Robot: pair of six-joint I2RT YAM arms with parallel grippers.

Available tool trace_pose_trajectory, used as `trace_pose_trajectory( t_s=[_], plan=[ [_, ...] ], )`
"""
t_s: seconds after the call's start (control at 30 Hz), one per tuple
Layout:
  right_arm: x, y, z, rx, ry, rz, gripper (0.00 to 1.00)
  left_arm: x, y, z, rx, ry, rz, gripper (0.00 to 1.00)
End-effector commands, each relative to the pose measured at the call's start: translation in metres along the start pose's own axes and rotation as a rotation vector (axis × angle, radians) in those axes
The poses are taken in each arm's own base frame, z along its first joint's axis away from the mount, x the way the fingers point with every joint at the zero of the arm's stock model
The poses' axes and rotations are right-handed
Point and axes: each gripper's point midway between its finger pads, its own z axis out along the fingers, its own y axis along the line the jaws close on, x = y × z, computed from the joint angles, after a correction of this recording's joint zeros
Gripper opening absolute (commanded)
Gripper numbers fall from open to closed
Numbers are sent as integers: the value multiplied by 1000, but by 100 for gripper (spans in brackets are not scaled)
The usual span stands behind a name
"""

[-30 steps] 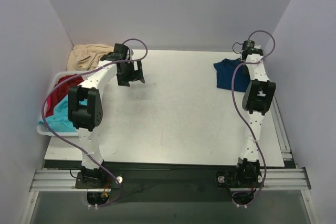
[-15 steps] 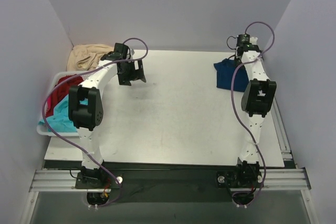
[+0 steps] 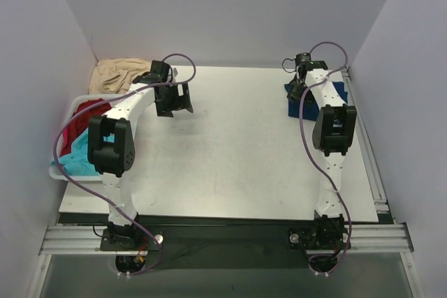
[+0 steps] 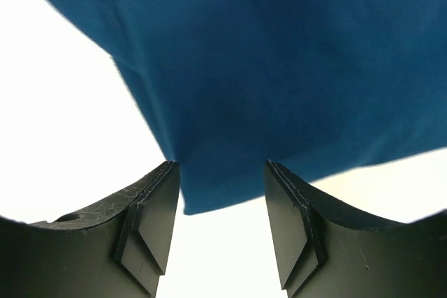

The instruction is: Fold and stack the t-shirts

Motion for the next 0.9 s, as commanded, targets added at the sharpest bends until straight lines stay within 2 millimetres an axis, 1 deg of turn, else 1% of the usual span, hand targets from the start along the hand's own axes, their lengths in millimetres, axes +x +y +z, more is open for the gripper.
trace_pose_trajectory(
  t_s=[0.0,0.2,0.23,0.27,0.33,0.37,0.43,0.5,0.57,0.6,0.63,0.7,0.8,0.83,0.87],
  plan=[
    [31,-17,2,36,135,72,51,-22,-11,-24,37,-100,15,97],
    [41,-23,11,40,209,115,51,-24,-11,-22,39,-98,20,97],
    [45,-25,17,42,234,126,51,-24,-11,-22,39,-97,20,97],
    [45,-25,14,42,247,127,50,-25,-11,-22,39,-97,21,97],
    [54,-25,18,57,285,128,50,-28,-10,-23,40,-99,18,97],
    [54,-41,22,78,310,157,50,-28,-11,-23,41,-100,17,97],
    [58,-49,25,93,334,173,49,-31,-11,-24,44,-101,15,97],
    [60,-61,27,113,353,190,48,-33,-11,-25,48,-106,11,97],
    [59,-69,29,126,359,210,48,-36,-12,-26,49,-111,9,97],
    [57,-78,31,136,361,226,48,-37,-12,-26,53,-111,8,97],
    [53,-82,32,141,354,234,47,-36,-11,-24,50,-103,5,98],
    [48,-91,34,143,352,259,47,-41,-12,-26,53,-112,4,97],
    [35,-93,36,122,324,269,47,-45,-13,-25,55,-115,2,97],
    [27,-93,38,115,305,272,47,-45,-12,-23,53,-108,-2,97],
    [24,-91,39,113,297,272,47,-46,-13,-23,54,-109,-5,97]
  ],
)
